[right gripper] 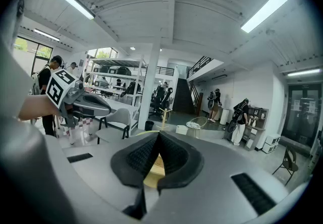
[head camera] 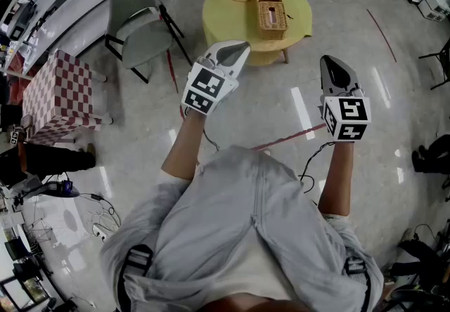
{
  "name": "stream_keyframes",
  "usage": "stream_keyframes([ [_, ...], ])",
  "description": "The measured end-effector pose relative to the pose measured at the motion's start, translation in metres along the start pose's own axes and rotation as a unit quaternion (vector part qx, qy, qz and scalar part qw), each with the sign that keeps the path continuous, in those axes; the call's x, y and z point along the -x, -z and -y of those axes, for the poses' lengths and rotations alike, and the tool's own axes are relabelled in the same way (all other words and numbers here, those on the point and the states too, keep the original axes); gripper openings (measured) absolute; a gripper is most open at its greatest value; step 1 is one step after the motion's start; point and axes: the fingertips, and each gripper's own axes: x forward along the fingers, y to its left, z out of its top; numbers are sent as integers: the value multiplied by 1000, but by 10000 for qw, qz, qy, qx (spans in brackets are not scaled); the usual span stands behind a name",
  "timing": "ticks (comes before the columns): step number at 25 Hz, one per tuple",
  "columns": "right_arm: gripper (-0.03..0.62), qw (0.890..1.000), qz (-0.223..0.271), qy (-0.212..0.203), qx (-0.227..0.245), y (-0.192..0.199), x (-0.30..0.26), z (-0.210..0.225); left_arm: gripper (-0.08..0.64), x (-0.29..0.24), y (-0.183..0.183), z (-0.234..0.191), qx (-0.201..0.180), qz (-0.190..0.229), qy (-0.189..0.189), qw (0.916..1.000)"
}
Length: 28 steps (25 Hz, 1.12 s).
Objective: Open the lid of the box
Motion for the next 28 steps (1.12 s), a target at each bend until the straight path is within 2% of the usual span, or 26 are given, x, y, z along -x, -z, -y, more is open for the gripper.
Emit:
stream_keyframes([
  [9, 23, 9998, 176, -92, -98, 3, 0, 23, 29, -22, -4, 9, 15, -35, -71, 10000],
  [18, 23, 9983, 213, -469, -283, 12, 3, 46, 29, -38, -15, 28, 70, -34, -300, 9995],
  [28, 23, 9954, 225, -736, -565, 32, -25, 59, 29, -61, -1, 25, 161, -191, -477, 9985],
])
